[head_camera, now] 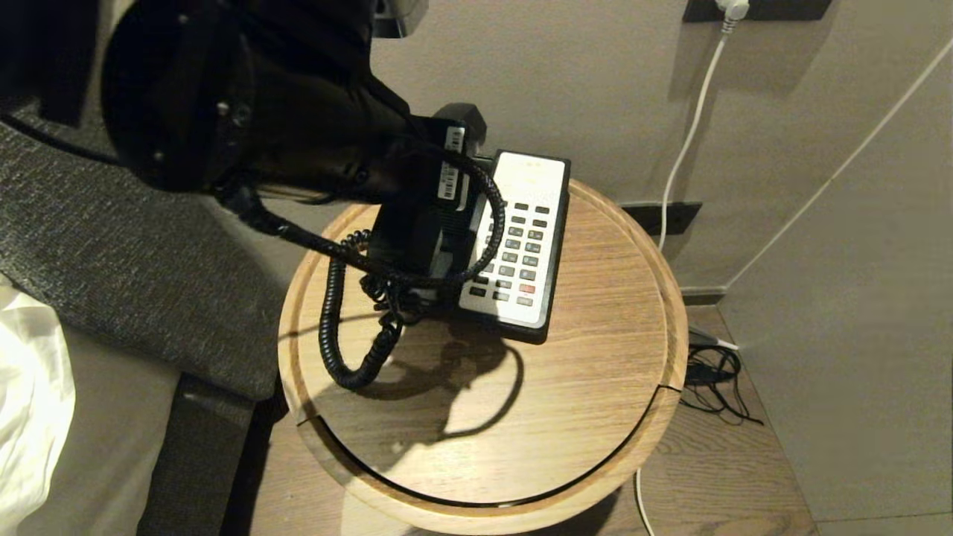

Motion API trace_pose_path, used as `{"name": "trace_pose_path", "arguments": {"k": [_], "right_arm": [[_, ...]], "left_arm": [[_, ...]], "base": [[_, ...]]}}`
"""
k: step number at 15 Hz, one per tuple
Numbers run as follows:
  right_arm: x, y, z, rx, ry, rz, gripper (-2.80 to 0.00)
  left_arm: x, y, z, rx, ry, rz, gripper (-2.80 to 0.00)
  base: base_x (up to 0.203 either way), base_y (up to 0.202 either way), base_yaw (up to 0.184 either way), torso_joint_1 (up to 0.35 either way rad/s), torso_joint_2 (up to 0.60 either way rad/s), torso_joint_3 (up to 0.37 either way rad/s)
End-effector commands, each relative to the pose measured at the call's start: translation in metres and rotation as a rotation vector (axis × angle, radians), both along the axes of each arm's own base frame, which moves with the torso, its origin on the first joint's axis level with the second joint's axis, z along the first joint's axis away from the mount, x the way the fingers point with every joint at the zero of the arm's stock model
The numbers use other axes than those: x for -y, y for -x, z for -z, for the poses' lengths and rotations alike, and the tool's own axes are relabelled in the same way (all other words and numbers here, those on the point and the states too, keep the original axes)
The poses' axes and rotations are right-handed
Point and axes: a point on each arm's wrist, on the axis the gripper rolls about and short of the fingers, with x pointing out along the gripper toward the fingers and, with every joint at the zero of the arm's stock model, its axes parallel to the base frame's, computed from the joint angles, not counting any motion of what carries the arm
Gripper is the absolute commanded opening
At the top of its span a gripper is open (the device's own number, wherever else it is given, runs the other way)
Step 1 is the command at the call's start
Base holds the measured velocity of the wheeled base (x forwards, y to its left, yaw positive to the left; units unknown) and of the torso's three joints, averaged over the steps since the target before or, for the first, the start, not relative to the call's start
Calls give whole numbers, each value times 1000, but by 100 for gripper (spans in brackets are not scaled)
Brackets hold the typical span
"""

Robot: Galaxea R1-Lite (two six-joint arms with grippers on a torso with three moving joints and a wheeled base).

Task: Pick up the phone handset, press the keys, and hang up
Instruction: Put the handset back

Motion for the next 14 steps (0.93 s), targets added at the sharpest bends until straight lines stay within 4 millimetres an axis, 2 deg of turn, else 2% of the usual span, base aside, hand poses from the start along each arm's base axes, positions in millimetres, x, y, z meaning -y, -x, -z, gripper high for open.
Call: {"name": "trace_pose_path", "arguments": {"k": [1, 4, 14], "right_arm": [[6, 8, 11, -1, -3, -3, -280], [6, 8, 16, -6, -1, -8, -280], [8, 11, 32, -30, 12, -31, -280]], "left_arm": [[10, -17, 11, -20, -24, -27, -280], [14, -25, 16, -27, -30, -40, -280], [24, -28, 22, -30, -31, -29, -280]], "base": [[0, 0, 0, 0, 0, 0], [0, 0, 0, 0, 0, 0], [0, 0, 0, 0, 0, 0]]}}
